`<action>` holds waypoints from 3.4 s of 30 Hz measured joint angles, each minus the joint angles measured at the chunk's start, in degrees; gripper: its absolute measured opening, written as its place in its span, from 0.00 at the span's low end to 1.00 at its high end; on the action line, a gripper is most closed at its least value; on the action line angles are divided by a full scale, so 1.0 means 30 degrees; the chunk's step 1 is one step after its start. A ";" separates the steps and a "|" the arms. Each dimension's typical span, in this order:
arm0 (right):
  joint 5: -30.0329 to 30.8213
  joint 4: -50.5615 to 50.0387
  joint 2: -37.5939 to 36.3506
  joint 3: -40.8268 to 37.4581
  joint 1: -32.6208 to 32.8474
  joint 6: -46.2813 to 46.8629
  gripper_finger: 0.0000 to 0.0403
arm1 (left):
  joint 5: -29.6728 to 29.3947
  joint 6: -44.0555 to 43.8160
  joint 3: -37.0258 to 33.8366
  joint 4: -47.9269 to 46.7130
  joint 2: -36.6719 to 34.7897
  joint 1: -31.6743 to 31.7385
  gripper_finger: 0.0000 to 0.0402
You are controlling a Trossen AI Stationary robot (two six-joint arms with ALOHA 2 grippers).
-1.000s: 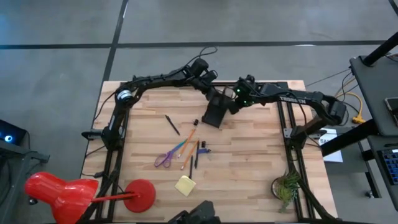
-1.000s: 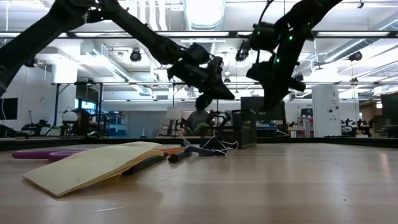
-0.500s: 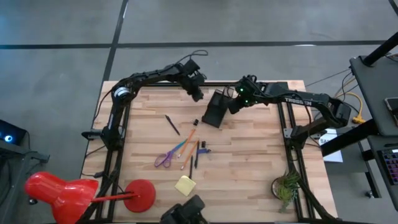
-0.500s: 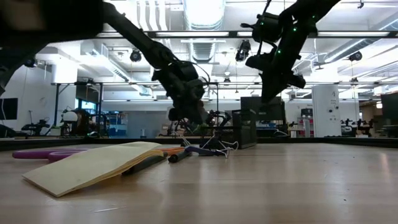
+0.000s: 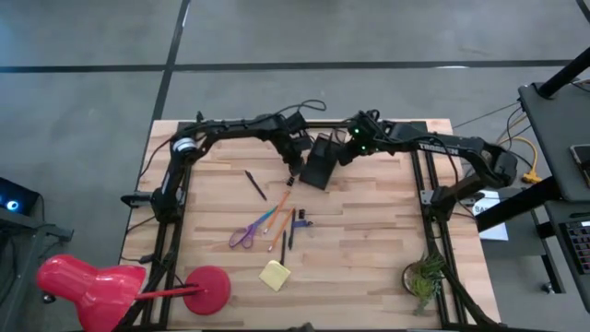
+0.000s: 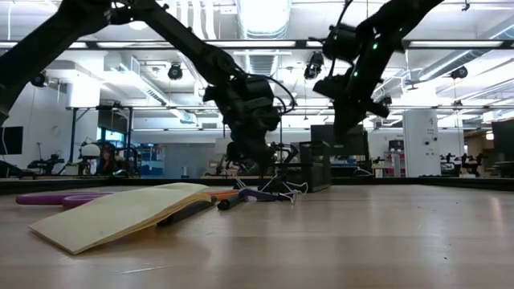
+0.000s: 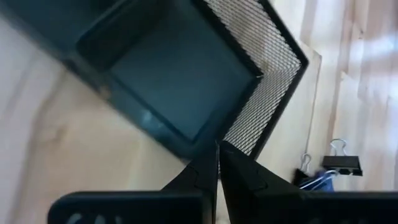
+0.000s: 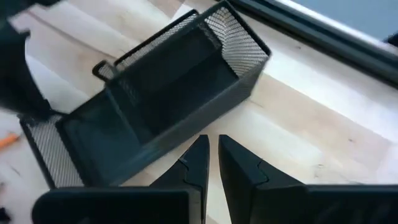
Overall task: Pick and place office supplies into organizer
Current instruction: Prepare the black desk organizer on the table
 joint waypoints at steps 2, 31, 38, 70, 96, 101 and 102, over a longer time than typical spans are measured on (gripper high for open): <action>-0.0959 0.0455 0.0767 0.0073 -0.0386 -0.0374 0.07 | -0.0180 -0.0578 -0.0135 0.0399 -0.0015 -0.0280 0.00; -0.2732 0.1612 0.1542 0.2280 0.0295 -0.5896 0.07 | -0.5467 0.0767 -0.0353 0.1800 -0.3038 0.0681 0.00; -0.3873 0.1225 0.1116 0.1529 0.2912 -0.6887 0.07 | -0.5486 0.3258 -0.0361 0.4106 -0.2082 0.2549 0.00; -0.2837 0.1323 0.1259 0.1064 0.4150 -0.4766 0.07 | -0.1587 0.3791 -0.0401 -0.0090 -0.0717 0.1107 0.00; -0.4361 0.1632 0.1070 -0.0210 0.6826 -0.0441 0.07 | -0.7191 0.3649 -0.2774 0.2640 -0.3655 0.3559 0.00; -0.4728 0.1514 0.1222 -0.0260 0.8138 0.0367 0.07 | -0.4021 0.3252 -0.2840 0.4148 -0.2983 0.4683 0.00; -0.4721 0.1565 0.1330 -0.0316 0.8271 0.0621 0.07 | -0.3850 0.3244 -0.2872 0.4167 -0.2746 0.4712 0.00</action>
